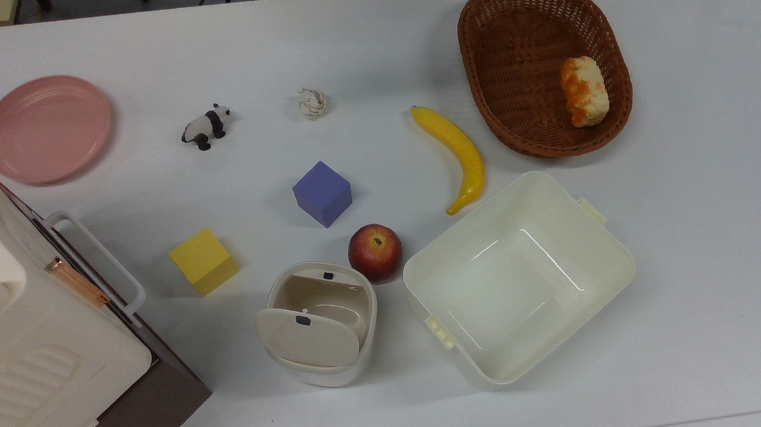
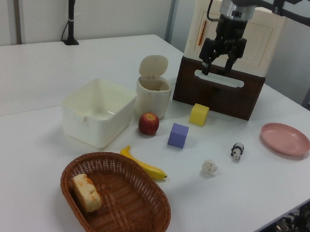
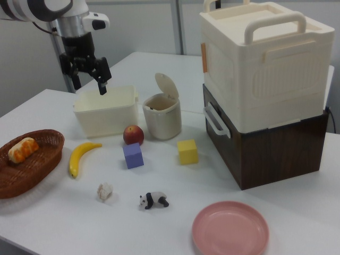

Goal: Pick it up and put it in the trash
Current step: 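Move the open gripper over the small white crumpled object and lower it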

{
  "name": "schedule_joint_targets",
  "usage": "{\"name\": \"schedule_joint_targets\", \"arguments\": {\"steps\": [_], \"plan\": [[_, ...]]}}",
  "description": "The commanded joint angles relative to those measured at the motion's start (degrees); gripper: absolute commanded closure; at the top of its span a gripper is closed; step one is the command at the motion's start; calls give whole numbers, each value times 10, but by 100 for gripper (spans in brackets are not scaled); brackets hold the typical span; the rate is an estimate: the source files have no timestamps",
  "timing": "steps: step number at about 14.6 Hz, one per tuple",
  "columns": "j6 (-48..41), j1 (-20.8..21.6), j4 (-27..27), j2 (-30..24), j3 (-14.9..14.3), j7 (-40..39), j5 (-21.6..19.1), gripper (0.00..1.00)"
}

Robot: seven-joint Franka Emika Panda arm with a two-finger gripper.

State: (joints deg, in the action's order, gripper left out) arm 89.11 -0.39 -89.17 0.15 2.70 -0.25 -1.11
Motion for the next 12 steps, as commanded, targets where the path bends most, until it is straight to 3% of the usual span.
{"name": "schedule_joint_targets", "arguments": {"steps": [1,6,8,9,12], "plan": [[-3,10,-56,-6,3,-8,-7,0],[-12,10,-71,-1,14,66,-9,0],[-16,10,-91,-4,14,67,8,0],[57,11,-156,-38,14,74,39,0],[282,12,-369,-130,14,153,68,0]]}}
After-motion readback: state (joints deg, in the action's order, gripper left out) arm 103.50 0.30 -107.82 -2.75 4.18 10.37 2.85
